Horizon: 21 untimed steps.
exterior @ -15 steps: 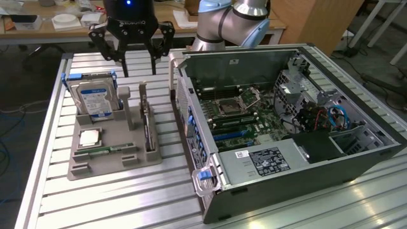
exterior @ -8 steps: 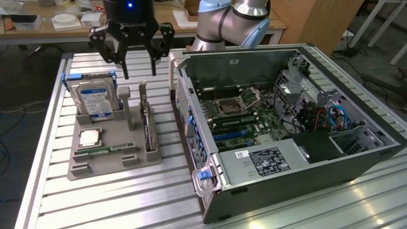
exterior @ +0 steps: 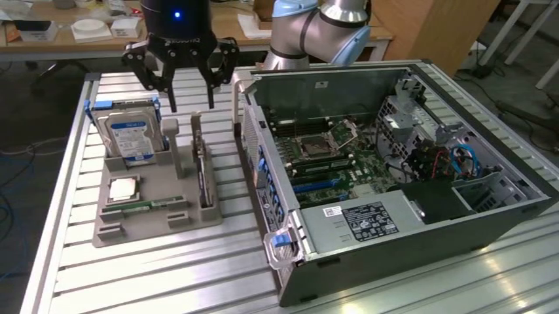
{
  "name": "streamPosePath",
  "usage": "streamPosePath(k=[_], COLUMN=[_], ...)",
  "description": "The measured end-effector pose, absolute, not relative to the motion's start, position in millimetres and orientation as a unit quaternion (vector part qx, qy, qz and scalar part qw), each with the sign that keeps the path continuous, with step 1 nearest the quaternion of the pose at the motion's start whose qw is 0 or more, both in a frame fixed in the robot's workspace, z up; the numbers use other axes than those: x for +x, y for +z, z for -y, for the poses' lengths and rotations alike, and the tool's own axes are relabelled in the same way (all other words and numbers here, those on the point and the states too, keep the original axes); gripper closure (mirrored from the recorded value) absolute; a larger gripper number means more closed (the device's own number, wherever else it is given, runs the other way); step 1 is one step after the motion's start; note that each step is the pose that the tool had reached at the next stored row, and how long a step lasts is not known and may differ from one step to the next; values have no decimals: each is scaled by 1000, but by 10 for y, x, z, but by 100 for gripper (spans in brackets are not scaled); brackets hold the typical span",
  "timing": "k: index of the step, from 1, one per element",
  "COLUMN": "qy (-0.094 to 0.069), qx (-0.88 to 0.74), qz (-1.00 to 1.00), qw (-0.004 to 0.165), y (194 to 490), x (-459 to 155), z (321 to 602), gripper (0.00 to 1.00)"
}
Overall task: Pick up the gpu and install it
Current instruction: 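Pick up the gpu and move the gpu toward the slot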
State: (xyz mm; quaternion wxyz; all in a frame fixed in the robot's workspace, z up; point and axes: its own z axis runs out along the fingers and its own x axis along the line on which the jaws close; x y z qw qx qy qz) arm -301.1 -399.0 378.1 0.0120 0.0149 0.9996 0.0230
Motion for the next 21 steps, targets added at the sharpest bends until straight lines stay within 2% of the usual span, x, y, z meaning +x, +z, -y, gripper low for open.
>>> streamPosePath(k=[21], qy=[19], qx=[23], qz=[-1000], qw=[7], y=[3477], x=[-3012], z=[4000], gripper=[41])
